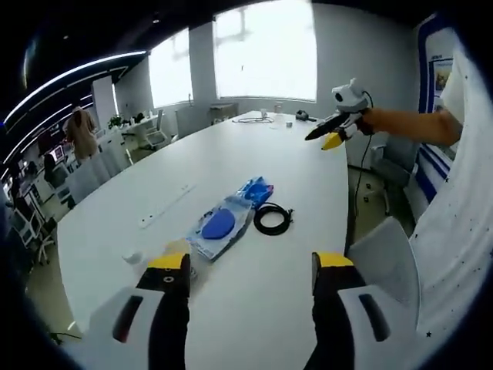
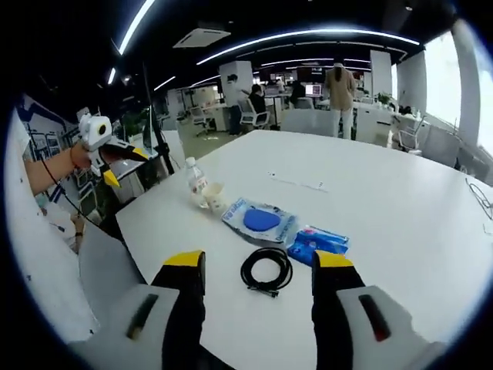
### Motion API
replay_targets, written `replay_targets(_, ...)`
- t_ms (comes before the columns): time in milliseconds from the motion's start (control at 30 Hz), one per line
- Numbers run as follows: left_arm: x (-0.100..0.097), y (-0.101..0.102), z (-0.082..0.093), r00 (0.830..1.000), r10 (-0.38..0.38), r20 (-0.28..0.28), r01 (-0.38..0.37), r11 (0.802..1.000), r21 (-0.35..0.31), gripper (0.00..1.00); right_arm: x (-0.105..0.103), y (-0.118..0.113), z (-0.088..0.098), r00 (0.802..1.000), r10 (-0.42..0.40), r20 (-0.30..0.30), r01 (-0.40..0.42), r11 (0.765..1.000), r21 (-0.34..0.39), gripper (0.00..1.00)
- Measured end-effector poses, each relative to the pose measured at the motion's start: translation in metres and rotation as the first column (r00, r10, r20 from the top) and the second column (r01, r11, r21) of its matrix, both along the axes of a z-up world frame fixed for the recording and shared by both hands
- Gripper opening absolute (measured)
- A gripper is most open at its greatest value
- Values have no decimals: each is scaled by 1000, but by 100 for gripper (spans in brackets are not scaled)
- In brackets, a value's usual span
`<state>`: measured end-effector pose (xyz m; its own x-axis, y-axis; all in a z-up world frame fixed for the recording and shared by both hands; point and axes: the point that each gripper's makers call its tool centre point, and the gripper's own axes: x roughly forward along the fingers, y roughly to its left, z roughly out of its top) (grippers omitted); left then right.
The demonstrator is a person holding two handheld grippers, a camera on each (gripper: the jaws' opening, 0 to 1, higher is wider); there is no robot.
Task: Arrange the tabletop items into an orderly group along one side of the table until the central work area is clear of visible clutter.
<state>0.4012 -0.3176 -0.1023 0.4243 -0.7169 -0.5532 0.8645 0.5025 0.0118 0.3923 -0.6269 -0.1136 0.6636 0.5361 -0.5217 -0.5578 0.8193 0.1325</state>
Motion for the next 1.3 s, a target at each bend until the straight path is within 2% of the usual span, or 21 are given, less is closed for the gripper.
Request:
replay_targets(100, -4, 2, -16, 999, 28, -24, -28, 999, 15, 73, -15, -9, -16, 999, -30, -20, 30, 1000, 8, 62)
replay_targets(267, -13, 6, -45, 995, 79, -63, -77, 997, 28, 85, -36, -12, -40, 997, -55, -58, 56, 998, 15, 69)
replay_targets(433, -22, 12, -68, 985, 129, -114, -127, 992, 21, 92, -47, -13, -58, 994, -71, -79, 73, 997, 21, 77)
replay_targets(533, -26, 17, -79, 980, 152, -127, -150, 988, 27, 95, -53, -13, -67, 992, -89, -95, 91, 996, 18, 81)
replay_targets(633, -29, 20, -85, 977, 163, -137, -161, 987, 26, 100, -57, -11, -75, 990, -87, -112, 88, 996, 4, 83)
replay_targets(733, -32, 24, -90, 974, 174, -146, -171, 985, 33, 100, -59, -7, -78, 989, -79, -122, 81, 997, 8, 82)
replay_targets(1100, -35, 22, -97, 967, 200, -160, -202, 979, 5, 100, -53, -3, -74, 989, -65, -131, 68, 998, 17, 82)
replay_targets(1300, -36, 24, -98, 967, 201, -155, -201, 979, 15, 99, -47, -3, -71, 989, -69, -129, 71, 997, 14, 82)
